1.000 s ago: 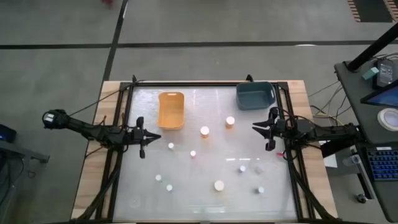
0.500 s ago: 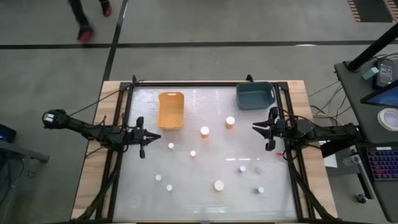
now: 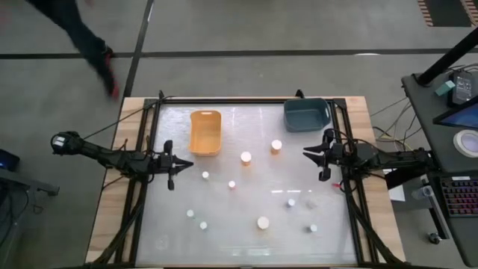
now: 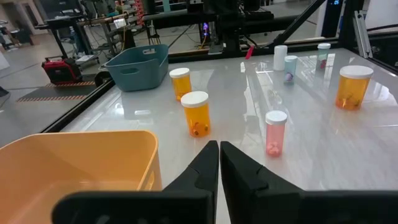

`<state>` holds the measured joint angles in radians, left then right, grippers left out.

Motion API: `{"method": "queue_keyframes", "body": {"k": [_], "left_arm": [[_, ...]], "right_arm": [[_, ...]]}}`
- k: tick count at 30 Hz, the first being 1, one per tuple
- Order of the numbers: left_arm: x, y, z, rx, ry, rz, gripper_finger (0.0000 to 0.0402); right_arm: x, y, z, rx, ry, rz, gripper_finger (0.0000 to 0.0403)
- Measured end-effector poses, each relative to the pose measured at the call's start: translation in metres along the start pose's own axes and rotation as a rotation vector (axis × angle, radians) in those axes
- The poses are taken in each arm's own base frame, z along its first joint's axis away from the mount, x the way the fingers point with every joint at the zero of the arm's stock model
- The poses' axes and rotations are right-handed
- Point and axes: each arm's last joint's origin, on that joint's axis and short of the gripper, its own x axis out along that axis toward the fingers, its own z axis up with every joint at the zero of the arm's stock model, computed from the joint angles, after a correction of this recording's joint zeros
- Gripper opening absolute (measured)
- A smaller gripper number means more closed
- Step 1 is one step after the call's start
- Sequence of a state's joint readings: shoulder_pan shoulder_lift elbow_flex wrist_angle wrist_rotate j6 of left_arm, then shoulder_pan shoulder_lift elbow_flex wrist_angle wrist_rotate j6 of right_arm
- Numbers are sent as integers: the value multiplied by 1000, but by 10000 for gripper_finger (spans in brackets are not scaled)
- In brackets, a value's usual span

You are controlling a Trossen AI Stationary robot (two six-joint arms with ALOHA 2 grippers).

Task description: Pick and place medicine bottles into bin by pill shape (circle, oval)

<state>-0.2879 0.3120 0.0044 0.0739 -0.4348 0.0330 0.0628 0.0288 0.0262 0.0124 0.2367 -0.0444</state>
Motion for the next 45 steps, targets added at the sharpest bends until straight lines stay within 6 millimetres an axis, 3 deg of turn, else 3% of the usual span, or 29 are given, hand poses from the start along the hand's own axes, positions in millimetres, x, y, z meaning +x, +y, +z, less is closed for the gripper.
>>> {"method": "queue_keyframes", "body": {"k": [40, 45], "left_arm": [[0, 2, 0, 5, -2, 52, 1], [0, 2, 0, 4, -2, 60, 1]], "right_arm": [[0, 0, 0, 2, -3, 0, 68], [0, 0, 1, 309, -14, 1, 68]]}}
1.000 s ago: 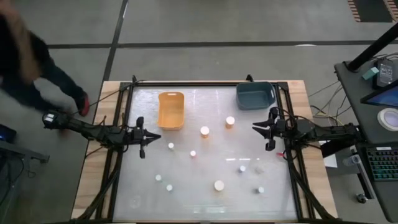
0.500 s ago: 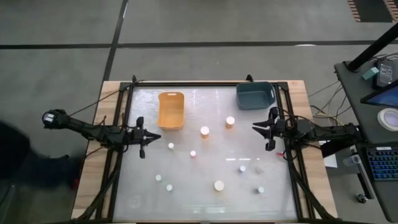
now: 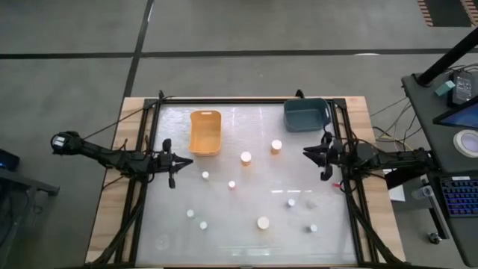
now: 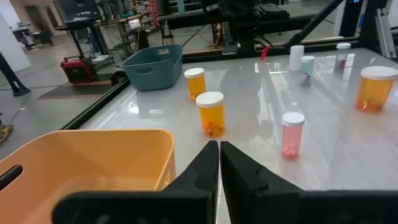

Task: Pick and place medicine bottles into bin by pill shape (circle, oval)
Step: Put the orange bottle pill into the yellow bin

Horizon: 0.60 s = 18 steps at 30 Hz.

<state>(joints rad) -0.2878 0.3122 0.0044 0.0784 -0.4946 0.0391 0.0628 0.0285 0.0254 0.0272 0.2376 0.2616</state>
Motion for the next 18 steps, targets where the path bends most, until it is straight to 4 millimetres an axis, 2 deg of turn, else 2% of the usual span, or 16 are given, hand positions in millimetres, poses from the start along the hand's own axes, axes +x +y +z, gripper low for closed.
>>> {"method": "queue_keyframes", "body": {"k": [2, 11, 15, 18], "left_arm": [[0, 0, 0, -1, 0, 1, 1], [0, 0, 0, -25, -2, 1, 1], [0, 0, 5, -297, -44, -17, 1], [-1, 1, 14, -368, -135, -21, 1]], "right_arm": [[0, 0, 0, 44, -6, -15, 68], [0, -1, 1, 43, -11, -22, 68], [0, 0, 1, 32, -15, -21, 68], [0, 0, 2, 19, -20, -20, 68]]}}
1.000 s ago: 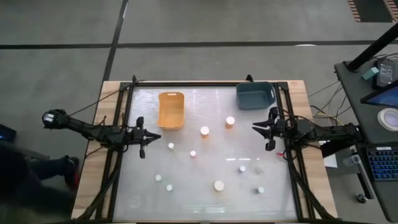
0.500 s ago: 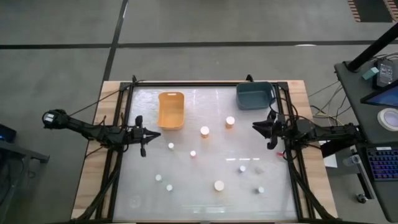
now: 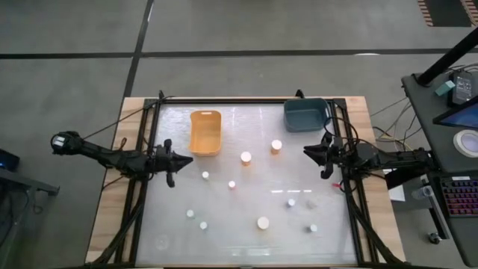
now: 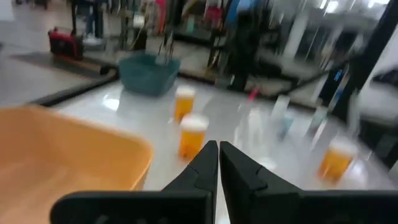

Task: Pick and place medicine bottles into bin by pill shape (circle, oval)
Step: Put the orange bottle pill into the yellow bin

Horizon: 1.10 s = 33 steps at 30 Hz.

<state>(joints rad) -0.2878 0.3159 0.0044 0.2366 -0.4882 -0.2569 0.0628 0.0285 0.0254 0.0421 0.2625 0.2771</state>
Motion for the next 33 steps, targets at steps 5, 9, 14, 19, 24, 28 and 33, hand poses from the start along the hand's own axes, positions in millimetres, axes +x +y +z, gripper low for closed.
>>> {"method": "queue_keyframes", "body": {"k": [5, 9, 14, 19, 24, 28, 33], "left_arm": [[-2, -6, 25, -184, -229, -91, 1], [-4, -8, 37, -272, -351, -132, 1], [-5, -12, 48, -315, -444, -205, 1], [3, -23, 67, -307, -448, -250, 1], [19, -37, 92, -231, -449, -200, 1], [36, -52, 114, -194, -444, -191, 1], [62, -70, 130, -117, -349, -161, 1]], "right_arm": [[0, 2, 5, 9, -55, 16, 68], [0, 3, 8, -10, -71, 57, 68], [-1, 5, 11, -46, -106, 91, 68], [-3, 7, 21, -107, -213, 104, 68], [-6, 9, 32, -170, -334, 105, 68], [-9, 11, 39, -224, -418, 100, 68], [-12, 11, 48, -268, -488, 47, 68]]}}
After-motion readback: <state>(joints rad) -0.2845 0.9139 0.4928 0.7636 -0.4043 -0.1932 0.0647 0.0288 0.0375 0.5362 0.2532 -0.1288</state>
